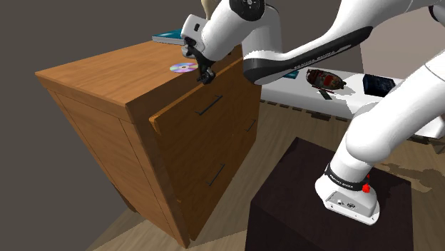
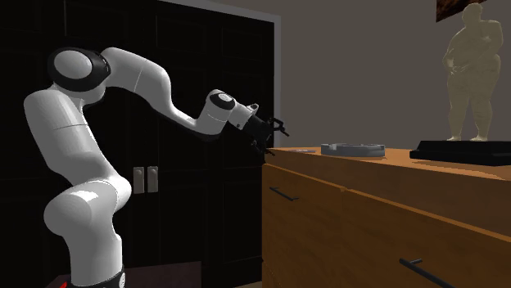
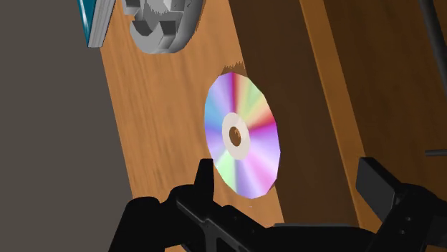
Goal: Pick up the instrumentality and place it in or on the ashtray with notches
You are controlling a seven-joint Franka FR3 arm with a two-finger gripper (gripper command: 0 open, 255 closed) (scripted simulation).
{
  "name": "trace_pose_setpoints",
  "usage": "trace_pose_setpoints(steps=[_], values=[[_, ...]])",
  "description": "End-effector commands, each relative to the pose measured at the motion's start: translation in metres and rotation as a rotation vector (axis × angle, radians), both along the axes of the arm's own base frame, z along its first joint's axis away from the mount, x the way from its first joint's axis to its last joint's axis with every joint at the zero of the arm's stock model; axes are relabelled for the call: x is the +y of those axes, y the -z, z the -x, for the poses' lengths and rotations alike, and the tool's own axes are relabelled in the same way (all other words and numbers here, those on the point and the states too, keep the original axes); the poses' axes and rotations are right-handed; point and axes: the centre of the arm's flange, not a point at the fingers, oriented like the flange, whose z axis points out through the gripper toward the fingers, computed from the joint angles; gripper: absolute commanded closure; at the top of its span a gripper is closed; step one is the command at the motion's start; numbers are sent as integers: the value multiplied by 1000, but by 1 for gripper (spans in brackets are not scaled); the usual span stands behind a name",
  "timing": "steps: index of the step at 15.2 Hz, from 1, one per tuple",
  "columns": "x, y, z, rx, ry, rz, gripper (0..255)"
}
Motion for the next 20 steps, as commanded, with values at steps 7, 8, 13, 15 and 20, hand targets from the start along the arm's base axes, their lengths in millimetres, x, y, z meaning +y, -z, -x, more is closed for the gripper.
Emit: trace_pose_setpoints(steps=[7, 8, 13, 15, 20], values=[[-4, 11, -13, -1, -2, 1, 0], [-4, 11, -13, -1, -2, 1, 0], [-4, 11, -13, -1, -2, 1, 255], [-4, 11, -13, -1, -2, 1, 255], [-4, 11, -13, -1, -2, 1, 255]])
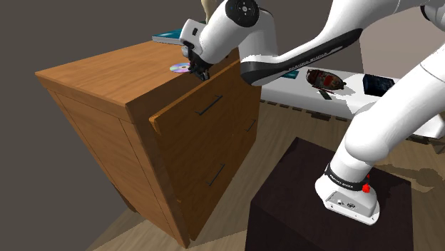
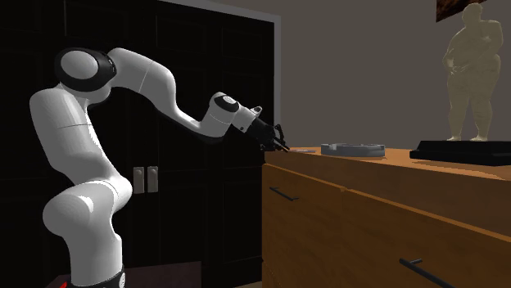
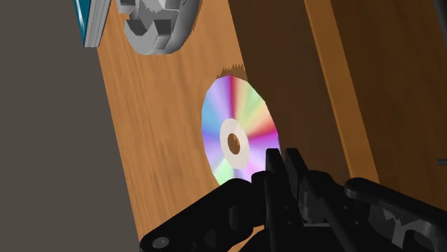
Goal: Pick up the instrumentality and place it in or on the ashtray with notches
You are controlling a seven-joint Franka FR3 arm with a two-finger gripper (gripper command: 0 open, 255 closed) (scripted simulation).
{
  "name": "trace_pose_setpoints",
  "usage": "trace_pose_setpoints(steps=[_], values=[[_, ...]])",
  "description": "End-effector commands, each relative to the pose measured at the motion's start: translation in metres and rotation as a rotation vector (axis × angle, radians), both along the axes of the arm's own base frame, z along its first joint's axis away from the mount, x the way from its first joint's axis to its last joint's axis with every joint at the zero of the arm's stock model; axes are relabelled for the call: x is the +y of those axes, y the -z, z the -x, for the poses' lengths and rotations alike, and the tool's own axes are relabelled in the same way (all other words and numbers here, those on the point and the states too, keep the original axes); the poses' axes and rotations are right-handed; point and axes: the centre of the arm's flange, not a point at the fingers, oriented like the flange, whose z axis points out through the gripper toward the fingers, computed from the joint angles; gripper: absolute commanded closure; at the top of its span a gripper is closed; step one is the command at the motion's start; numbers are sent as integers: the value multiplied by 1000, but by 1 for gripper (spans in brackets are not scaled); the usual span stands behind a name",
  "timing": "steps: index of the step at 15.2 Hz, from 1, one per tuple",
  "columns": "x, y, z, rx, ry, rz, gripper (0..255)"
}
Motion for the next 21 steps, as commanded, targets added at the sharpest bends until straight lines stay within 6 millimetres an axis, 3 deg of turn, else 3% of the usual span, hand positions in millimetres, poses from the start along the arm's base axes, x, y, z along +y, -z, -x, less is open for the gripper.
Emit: trace_pose_setpoints(steps=[1, 20, 21], values=[[0, -5, 0, 1, 0, 0, 255], [0, -101, 0, 1, 0, 0, 255], [-12, -102, -6, 1, 0, 0, 255]])
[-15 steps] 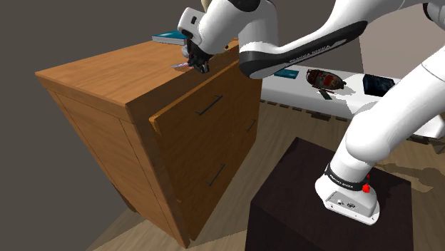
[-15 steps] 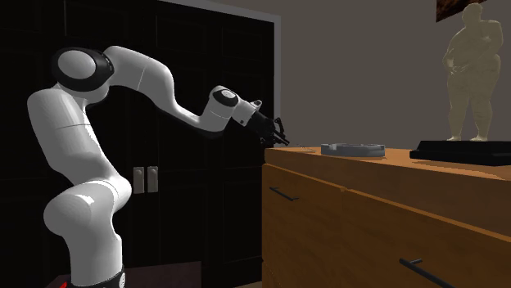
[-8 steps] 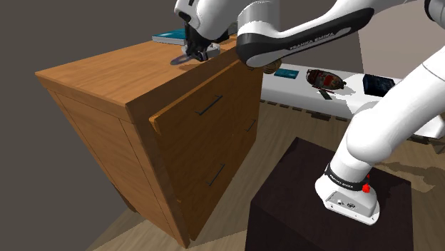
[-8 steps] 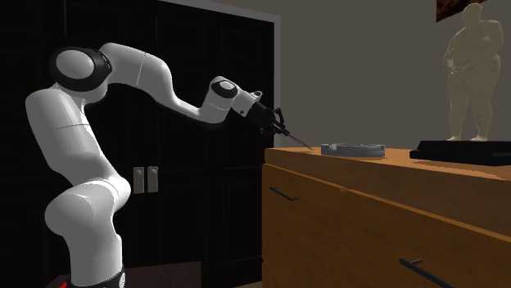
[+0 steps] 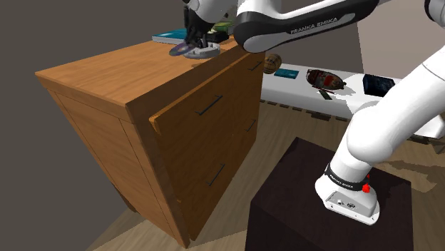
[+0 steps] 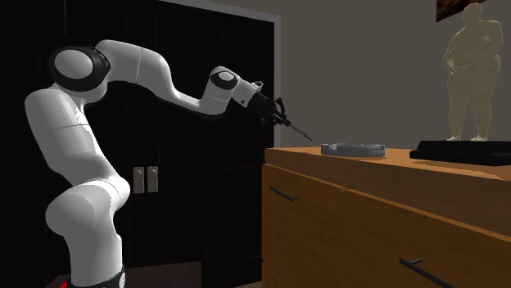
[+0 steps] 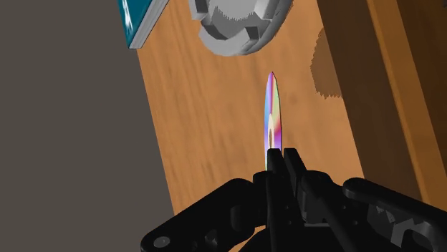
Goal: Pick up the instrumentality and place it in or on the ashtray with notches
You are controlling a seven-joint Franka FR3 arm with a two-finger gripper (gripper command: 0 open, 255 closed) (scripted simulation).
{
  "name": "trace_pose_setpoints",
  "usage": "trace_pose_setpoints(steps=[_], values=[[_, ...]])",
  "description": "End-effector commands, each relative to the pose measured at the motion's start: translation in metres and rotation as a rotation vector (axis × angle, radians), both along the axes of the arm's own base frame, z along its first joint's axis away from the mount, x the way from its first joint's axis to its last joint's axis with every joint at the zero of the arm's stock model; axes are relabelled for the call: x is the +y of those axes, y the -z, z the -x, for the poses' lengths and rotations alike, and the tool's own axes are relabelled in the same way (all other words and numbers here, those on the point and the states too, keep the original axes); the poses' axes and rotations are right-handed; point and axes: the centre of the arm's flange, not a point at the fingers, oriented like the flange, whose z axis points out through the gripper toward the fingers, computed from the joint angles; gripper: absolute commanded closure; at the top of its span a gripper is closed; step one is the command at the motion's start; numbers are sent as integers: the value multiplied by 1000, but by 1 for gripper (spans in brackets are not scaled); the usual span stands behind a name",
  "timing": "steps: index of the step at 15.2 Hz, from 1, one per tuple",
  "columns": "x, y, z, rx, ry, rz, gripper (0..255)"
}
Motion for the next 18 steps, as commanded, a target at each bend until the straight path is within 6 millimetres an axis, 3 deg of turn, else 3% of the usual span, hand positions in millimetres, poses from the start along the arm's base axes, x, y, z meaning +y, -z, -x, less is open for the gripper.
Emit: trace_pose_setpoints(steps=[1, 13, 14, 18], values=[[-18, -2, -8, 0, 0, 1, 255], [-162, -10, -74, 0, 0, 1, 255], [-180, -11, -83, 1, 0, 1, 255], [-180, 10, -83, 0, 0, 1, 255]])
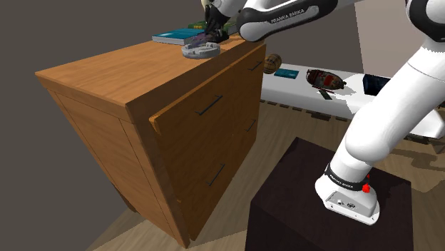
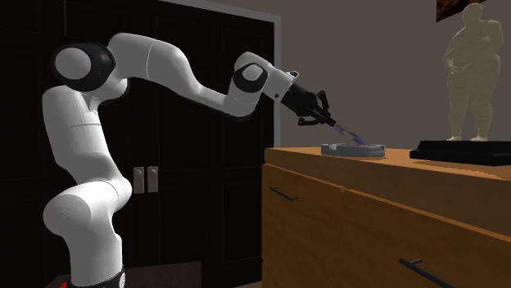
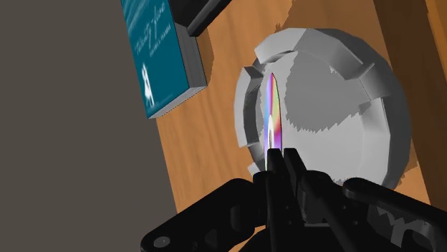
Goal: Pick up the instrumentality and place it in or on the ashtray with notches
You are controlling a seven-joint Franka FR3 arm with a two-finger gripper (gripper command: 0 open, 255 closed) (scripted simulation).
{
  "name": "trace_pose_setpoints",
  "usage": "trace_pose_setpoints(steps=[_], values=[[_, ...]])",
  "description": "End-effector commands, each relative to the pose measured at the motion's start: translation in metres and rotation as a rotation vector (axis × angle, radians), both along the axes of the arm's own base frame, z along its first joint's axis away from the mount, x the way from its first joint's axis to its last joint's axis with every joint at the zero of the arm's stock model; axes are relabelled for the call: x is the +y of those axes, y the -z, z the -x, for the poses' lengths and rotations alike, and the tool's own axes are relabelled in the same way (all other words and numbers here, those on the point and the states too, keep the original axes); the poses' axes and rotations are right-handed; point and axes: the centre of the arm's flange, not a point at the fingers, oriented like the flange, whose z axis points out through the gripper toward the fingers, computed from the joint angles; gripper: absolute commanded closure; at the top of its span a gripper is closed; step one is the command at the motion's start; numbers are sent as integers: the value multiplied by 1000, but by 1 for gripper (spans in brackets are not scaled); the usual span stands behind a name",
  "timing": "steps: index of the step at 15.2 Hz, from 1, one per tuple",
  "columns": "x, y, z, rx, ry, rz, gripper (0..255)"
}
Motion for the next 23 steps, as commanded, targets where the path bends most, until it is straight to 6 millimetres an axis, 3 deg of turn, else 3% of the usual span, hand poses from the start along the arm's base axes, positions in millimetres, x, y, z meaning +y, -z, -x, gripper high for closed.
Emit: trace_pose_setpoints(steps=[1, 11, 19, 20, 23], values=[[0, 9, -1, 0, -1, 0, 255], [0, 61, -1, 0, -1, 0, 255], [0, 62, -1, 0, -1, 0, 255], [0, 62, -1, 0, -1, 0, 0], [-1, 63, -1, 0, 0, 0, 0]])
